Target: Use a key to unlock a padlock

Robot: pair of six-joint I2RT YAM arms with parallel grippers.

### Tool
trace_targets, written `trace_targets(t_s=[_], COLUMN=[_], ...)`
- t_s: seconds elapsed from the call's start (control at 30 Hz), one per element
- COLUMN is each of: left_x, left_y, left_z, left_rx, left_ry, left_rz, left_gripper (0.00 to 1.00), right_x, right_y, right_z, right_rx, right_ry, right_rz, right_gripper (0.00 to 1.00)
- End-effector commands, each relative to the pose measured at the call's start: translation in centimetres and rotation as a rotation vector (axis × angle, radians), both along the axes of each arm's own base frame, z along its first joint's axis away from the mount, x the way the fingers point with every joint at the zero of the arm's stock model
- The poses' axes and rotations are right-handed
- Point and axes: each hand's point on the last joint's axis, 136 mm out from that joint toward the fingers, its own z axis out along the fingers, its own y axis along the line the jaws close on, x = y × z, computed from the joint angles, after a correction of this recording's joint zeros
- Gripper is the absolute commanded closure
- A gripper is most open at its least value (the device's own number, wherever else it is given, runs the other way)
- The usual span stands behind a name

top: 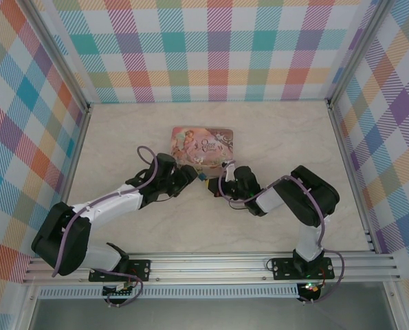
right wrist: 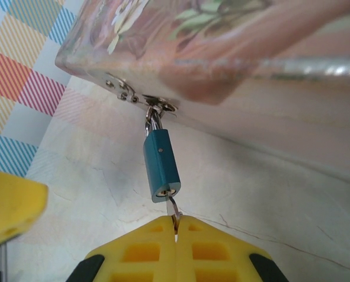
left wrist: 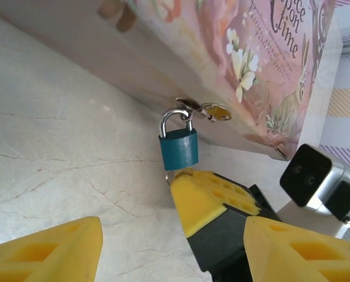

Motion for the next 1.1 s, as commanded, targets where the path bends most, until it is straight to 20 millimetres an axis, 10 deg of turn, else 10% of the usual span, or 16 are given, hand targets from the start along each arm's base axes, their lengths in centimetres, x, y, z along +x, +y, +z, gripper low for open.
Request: trace_targets(t_s=[0.0, 0.4, 0.83, 1.07], left_x=[1.2, 2.1, 3.0, 1.7], left_y=[-0.4, -0.7, 2.4, 3.4], left_z=[1.7, 1.0, 9.8, 6.7], left_rx=[-0.087, -0.182, -0.101, 0.038], left_ry=[-0.074, -0.125, -0.528, -0.426], left_rz=[0.046, 0.095, 0.138, 0.082], left_gripper=[0.37, 0.51, 0.39, 0.42], right_x=[0.3, 0.0, 0.2, 0.1], right_y=[1.3, 2.0, 2.2, 2.3], right_z=[2.1, 2.2, 1.9, 2.2], right_rx=[0.051, 0.041, 0.034, 0.031], right_ry=[0.048, 0.095, 0.086, 0.079], right_rz=[-0.001, 0.000, 0.006, 0.010], right_gripper=[1.00, 1.00, 1.00, 1.00])
